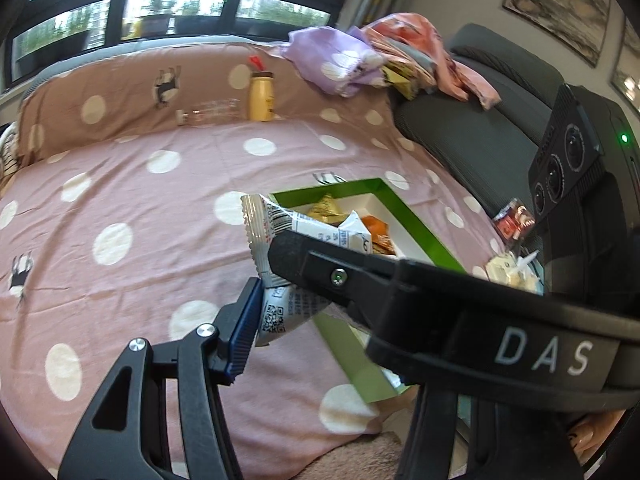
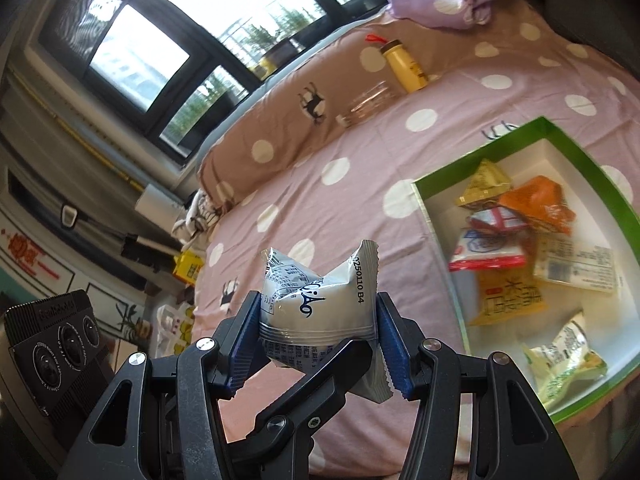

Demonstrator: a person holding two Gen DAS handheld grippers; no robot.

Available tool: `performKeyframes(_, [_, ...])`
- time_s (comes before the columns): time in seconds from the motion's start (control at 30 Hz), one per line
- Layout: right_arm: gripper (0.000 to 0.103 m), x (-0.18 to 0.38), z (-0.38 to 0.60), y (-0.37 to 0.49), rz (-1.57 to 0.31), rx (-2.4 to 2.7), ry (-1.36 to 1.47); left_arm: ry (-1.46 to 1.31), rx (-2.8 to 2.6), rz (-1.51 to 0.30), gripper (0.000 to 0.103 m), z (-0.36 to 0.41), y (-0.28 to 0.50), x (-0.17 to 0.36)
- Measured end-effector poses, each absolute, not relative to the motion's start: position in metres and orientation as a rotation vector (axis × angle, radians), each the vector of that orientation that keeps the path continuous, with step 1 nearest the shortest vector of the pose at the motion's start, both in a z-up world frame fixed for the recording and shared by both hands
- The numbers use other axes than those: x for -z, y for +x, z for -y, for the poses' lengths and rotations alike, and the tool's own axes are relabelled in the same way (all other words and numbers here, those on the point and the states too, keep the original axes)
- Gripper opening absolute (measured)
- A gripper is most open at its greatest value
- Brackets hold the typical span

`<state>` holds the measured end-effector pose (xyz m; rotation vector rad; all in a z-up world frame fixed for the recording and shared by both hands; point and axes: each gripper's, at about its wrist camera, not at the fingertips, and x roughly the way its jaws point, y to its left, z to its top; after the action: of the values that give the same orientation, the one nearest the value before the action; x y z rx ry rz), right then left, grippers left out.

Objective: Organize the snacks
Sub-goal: 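Carry the pastry over the green box and lower it inside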

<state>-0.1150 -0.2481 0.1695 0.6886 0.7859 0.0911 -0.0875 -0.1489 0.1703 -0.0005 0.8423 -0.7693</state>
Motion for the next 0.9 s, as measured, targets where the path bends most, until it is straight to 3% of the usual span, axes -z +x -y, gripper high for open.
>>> performKeyframes(0.9, [0.058, -0.118, 0.344, -0.136, -0.824, 0.121, 0.831, 0.094, 0.960, -0.986, 0.055, 0.251, -0.079, -0.122])
